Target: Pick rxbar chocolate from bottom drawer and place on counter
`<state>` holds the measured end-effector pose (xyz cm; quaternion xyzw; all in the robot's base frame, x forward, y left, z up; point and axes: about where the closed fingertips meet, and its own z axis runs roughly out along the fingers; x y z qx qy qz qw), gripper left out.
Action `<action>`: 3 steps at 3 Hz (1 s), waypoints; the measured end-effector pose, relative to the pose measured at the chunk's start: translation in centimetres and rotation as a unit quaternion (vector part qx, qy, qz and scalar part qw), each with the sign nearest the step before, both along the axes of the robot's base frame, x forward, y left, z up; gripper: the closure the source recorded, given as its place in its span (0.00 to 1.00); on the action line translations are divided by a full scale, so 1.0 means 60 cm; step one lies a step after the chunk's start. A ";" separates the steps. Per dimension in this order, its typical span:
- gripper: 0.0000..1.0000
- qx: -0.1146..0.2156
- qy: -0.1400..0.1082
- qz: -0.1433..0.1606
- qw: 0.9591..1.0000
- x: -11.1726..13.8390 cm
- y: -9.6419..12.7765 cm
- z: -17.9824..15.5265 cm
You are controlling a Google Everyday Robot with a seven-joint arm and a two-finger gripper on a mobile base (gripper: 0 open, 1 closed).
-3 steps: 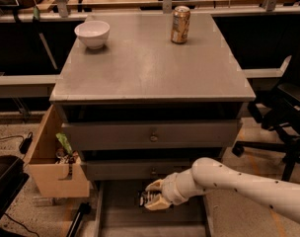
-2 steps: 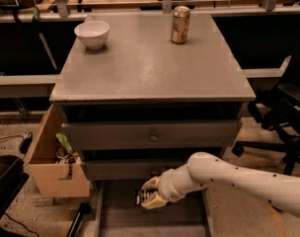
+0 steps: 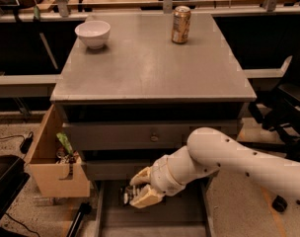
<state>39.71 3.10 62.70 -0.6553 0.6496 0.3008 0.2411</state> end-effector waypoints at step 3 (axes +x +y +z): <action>1.00 0.078 -0.108 -0.046 0.990 0.012 -0.085 0.332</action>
Offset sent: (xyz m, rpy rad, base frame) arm -0.0061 -0.0498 0.2389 0.1928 -0.2546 -0.0828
